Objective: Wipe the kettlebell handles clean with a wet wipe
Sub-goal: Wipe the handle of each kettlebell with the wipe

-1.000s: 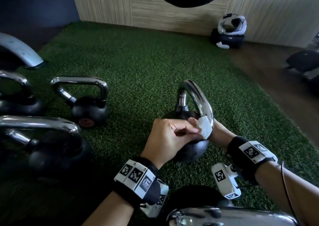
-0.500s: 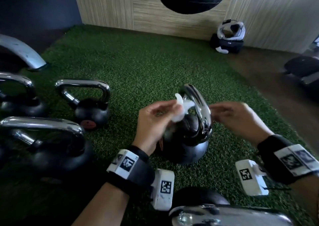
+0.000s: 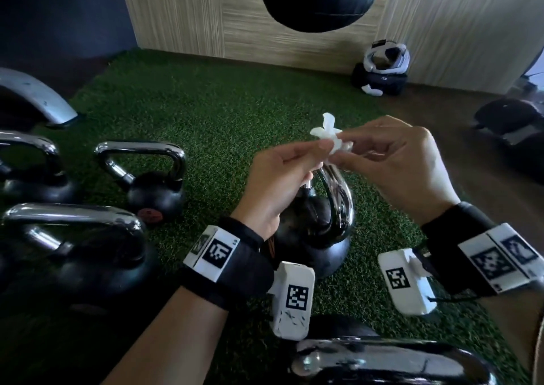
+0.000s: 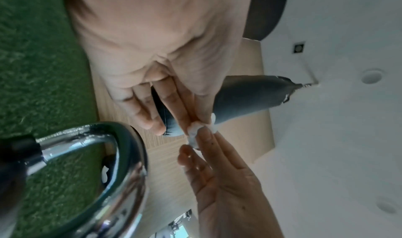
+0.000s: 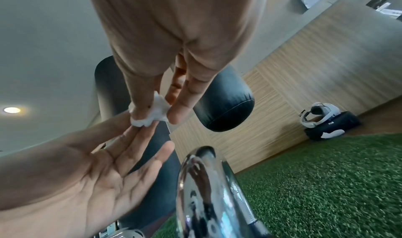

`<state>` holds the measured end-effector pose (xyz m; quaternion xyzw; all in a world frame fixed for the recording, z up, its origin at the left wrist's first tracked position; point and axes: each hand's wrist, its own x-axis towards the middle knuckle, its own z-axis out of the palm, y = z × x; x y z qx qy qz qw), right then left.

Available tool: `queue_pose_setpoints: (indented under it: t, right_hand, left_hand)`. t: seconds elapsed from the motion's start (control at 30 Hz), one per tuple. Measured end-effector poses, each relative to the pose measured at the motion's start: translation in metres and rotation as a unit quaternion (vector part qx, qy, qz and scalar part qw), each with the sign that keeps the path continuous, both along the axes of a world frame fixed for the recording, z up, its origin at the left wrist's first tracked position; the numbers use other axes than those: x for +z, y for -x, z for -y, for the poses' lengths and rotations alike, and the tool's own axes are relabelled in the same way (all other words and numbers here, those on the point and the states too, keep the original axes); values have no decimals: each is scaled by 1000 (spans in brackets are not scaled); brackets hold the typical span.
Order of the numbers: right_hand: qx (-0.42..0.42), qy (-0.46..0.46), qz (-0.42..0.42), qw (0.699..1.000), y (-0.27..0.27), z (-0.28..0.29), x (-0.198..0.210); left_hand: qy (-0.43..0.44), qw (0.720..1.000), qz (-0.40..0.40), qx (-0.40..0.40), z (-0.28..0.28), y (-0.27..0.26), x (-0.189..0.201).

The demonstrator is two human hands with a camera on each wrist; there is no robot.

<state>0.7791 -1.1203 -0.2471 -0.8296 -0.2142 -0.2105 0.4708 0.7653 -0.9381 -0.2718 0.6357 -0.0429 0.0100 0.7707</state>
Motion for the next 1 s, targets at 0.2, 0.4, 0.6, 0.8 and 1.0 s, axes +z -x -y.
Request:
queue_pose_setpoints:
  t: [0.2, 0.4, 0.6, 0.8, 1.0]
  right_hand:
    - [-54, -21, -40, 998, -13, 14, -23]
    - [-105, -129, -132, 977, -23, 39, -54]
    - [-111, -161, -182, 964, -38, 47, -80]
    - [-98, -176, -227, 953, -55, 41, -103]
    - [-120, -206, -248, 939, -70, 21, -119]
  left_hand:
    - [-151, 987, 53, 6, -2, -3, -13]
    - [-514, 842, -22, -161, 4, -6, -73]
    - [-547, 837, 12, 17, 54, -5, -131]
    - [-537, 840, 75, 22, 44, -19, -137]
    - [-471, 862, 164, -89, -1, -50, -141]
